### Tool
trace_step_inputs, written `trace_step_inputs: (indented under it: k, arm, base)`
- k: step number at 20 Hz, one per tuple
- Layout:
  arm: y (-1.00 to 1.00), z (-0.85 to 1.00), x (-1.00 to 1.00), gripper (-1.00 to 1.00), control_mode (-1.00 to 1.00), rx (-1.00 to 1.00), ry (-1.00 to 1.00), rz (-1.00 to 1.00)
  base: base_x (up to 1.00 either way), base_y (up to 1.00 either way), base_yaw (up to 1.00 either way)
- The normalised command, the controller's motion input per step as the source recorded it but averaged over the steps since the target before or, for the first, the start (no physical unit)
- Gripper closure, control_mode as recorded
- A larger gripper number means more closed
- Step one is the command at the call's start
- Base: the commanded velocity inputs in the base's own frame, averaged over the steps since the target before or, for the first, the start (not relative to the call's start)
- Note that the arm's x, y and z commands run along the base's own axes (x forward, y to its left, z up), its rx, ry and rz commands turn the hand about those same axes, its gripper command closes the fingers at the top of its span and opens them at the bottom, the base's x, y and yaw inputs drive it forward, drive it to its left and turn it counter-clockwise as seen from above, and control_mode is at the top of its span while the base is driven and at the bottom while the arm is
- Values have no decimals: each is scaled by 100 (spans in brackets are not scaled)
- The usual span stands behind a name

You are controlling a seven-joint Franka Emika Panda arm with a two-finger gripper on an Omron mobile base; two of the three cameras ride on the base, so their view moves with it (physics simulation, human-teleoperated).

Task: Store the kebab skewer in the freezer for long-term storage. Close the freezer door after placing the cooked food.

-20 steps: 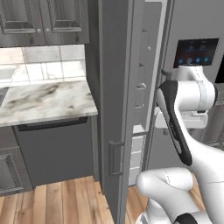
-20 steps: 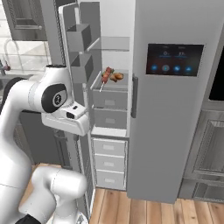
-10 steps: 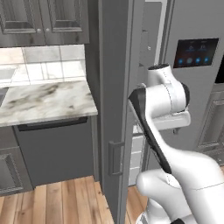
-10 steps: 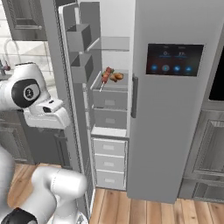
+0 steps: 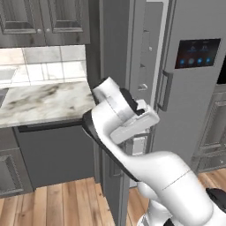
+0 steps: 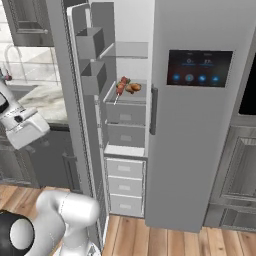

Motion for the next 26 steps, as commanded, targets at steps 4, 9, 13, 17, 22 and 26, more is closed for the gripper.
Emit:
trace_step_inputs:
  k: [4,9,13,17,22,26]
  arm:
    - [91,0,79,-100,-100,-19,9,-2]
    - [75,0,86,-100,-100,-16,3,-4]
    - [7,0,100,-100,-100,-13,23,0]
    - [-3,-1,100,-100,-100,-8,4,0]
    - [-29,-16,90,-100,-100,-11,-1,11]
    - [-4,-5,71,-100,-100,-12,-3,21]
  base:
    - [0,0,0]
    - [0,0,0]
    - [0,0,0]
    - [0,0,0]
    - [0,0,0]
    - [0,0,0]
